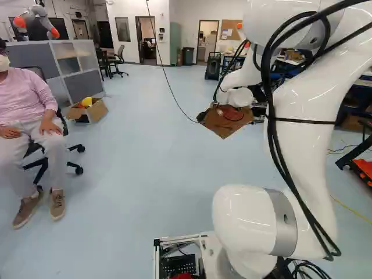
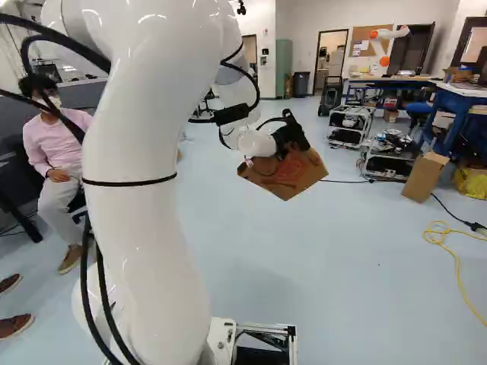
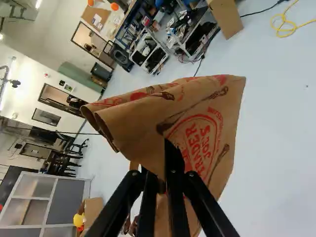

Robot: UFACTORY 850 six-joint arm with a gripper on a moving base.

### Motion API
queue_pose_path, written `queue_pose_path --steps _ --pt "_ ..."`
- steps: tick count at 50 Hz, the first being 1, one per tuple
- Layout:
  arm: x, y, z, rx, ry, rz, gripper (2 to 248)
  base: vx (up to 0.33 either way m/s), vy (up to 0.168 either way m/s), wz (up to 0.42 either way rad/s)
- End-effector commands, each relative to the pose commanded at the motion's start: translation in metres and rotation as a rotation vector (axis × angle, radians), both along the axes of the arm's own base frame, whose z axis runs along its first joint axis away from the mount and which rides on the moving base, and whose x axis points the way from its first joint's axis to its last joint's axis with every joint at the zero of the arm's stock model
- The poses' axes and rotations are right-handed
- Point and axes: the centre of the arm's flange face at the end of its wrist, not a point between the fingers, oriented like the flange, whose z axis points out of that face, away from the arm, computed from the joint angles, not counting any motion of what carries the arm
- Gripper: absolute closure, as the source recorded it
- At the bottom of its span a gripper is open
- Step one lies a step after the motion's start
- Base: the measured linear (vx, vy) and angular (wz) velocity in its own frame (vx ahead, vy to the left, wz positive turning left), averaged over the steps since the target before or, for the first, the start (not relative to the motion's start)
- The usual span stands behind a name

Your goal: Pick up the grocery bag from the ground

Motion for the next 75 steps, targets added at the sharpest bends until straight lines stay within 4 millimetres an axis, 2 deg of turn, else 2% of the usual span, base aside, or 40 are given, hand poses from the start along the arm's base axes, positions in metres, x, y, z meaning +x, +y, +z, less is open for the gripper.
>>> queue_pose_path --steps 3,23,42,56,75 --pt "-0.006 0.002 0.0 0.001 0.003 0.001 224 0.0 0.0 0.0" --pt "-0.01 0.008 0.001 -0.019 0.007 0.018 224 0.0 0.0 0.0" --pt "-0.026 0.024 0.001 -0.078 0.021 0.07 224 0.0 0.0 0.0" --pt "-0.044 0.043 0.0 -0.148 0.035 0.131 224 0.0 0.0 0.0" --pt "-0.082 0.075 -0.003 -0.281 0.055 0.244 224 0.0 0.0 0.0"
